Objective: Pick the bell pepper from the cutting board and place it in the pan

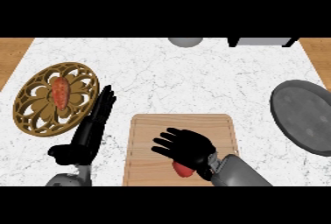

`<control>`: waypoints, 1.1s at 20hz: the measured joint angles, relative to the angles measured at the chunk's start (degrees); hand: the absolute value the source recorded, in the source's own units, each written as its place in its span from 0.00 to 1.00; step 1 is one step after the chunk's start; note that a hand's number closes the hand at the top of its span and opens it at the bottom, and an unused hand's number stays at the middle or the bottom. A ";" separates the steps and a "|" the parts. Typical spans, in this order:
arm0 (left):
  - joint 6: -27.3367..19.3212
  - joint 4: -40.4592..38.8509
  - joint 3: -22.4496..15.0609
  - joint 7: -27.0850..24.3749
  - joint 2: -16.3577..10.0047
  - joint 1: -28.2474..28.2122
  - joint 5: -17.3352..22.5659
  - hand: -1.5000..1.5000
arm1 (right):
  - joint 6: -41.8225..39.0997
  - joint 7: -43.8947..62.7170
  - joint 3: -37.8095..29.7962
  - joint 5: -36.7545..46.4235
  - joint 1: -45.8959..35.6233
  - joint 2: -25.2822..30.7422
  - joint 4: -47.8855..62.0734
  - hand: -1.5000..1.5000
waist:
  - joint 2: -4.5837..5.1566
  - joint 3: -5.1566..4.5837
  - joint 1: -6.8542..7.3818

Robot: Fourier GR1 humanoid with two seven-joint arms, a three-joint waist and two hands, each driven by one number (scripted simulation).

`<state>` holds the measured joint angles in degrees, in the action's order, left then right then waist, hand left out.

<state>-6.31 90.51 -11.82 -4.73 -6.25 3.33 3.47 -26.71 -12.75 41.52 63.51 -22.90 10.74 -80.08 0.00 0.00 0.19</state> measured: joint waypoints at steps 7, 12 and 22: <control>1.16 1.32 0.04 -0.31 0.64 -2.42 -0.40 0.50 | 3.33 -3.11 -0.09 5.95 -1.54 -2.61 9.20 1.00 | -0.14 -0.09 0.16; 2.72 0.72 1.77 -1.08 -0.04 -2.12 0.11 0.50 | 7.36 -5.94 0.85 10.66 -3.80 -4.28 12.72 1.00 | -0.84 -0.21 0.15; 2.29 0.38 1.82 -0.95 1.68 -1.47 -1.76 0.50 | 14.25 -11.56 -3.09 13.94 -3.03 -5.02 13.13 1.00 | -0.72 -0.33 -0.03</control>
<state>-4.01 90.90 -10.00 -5.68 -4.57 1.86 1.71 -12.45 -24.30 38.44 77.45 -25.93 5.72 -66.95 -0.71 -0.32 0.16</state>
